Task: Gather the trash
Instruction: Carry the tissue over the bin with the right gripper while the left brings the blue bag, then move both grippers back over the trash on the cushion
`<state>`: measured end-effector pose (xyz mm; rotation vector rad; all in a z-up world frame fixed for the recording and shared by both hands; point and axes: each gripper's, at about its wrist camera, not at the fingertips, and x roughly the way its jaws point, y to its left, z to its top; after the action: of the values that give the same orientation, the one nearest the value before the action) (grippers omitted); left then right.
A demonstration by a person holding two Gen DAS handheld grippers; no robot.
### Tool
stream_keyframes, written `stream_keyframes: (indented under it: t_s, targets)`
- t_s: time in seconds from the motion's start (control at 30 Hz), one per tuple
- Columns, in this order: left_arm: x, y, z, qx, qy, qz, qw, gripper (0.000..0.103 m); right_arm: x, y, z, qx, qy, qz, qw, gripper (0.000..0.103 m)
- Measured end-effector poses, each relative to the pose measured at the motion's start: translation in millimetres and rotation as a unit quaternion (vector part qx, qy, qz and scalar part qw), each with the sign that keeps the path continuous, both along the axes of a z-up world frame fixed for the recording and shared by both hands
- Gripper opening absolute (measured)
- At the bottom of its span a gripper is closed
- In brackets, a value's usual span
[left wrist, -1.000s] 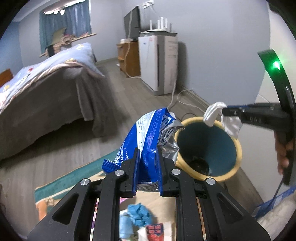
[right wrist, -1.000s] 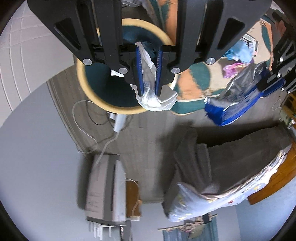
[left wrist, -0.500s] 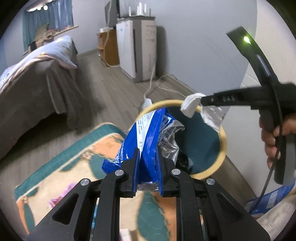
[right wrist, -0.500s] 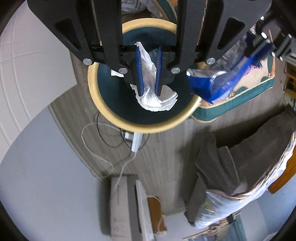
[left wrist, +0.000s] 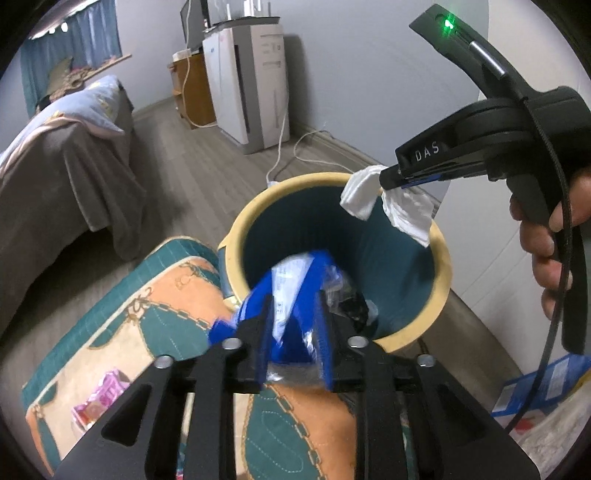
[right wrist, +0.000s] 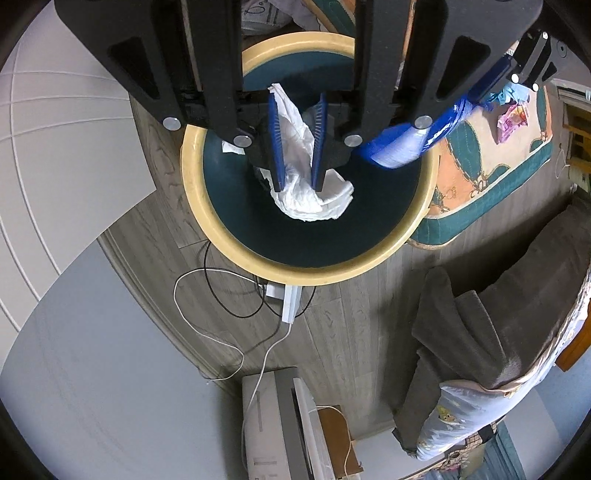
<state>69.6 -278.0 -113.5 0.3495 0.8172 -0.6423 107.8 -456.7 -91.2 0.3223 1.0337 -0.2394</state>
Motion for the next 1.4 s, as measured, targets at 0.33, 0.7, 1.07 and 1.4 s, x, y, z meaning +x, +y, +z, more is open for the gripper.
stream_keyframes:
  t_s: [0.33,0.7,1.07,1.4]
  targets:
    - [-4.9,10.1,13.8,-0.017,-0.019,0.012,0.9996,0.076,0.9,1.4,2.9,-0.004,-0.006,-0.001,1.0,0.055]
    - [-8.3,79.7,57.8,-0.027,-0.029,0.08,0.996,0.09,-0.2,30.0,30.1,-0.015,-0.04,0.024,0.999,0.095]
    - [-22.5,208.9,105.8,-0.035,-0.053,0.213,0.9751,0.093,0.2,96.6,58.1,-0.04,-0.071,0.093,0.992,0.097]
    - [-54.1,293.0,93.5,-0.036,-0.049,0.296,0.9534,0.093,-9.4,152.8,62.2,-0.056,-0.073,0.144,0.985,0.097]
